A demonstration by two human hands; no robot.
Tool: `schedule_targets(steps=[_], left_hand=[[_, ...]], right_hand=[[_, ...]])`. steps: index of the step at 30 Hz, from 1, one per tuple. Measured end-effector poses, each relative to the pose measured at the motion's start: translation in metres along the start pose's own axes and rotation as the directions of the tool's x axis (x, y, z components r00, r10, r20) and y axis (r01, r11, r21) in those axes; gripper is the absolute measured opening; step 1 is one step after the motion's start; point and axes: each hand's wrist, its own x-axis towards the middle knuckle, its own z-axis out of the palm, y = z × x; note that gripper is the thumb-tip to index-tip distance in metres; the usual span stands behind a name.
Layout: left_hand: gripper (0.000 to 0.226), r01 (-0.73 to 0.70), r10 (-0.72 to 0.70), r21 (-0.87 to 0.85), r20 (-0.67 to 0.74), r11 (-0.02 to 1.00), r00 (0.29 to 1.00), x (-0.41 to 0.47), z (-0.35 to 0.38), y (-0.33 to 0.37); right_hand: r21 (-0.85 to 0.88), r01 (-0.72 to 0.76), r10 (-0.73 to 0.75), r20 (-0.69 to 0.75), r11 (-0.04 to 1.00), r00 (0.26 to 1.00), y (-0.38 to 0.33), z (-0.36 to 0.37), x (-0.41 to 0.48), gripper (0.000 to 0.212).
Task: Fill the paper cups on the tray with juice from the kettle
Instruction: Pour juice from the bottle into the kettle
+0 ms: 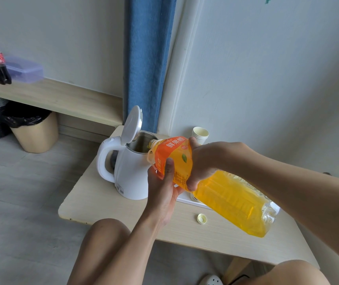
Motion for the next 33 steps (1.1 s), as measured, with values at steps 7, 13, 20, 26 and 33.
schedule_targets(steps=[7,13,20,26,33], left_hand=[[0.079,-0.002,0.002,0.017,0.003,1.0,1.0,0.001,0.0,-0.001],[0.069,-0.012,0.012,0.037,0.019,0.999,1.0,0.0,0.0,-0.001],[0.087,-0.029,0.029,0.028,0.002,0.999,1.0,-0.001,0.001,0.001],[0.088,-0.003,0.004,0.027,-0.028,1.0,1.0,0.0,0.001,0.0],[0.075,0.006,-0.006,0.023,-0.011,1.0,1.0,0.002,0.0,-0.001]], right_hand=[[0.012,-0.019,0.019,-0.012,1.0,1.0,0.0,-0.001,-0.008,0.107],[0.017,-0.01,0.01,-0.004,1.0,1.0,-0.002,-0.002,-0.011,0.107],[0.019,0.0,0.0,-0.019,1.0,1.0,-0.002,-0.003,-0.018,0.106],[-0.003,0.005,-0.005,0.0,1.0,1.0,-0.003,-0.004,-0.017,0.101],[0.028,-0.009,0.01,-0.027,1.0,1.0,-0.002,-0.002,-0.019,0.108]])
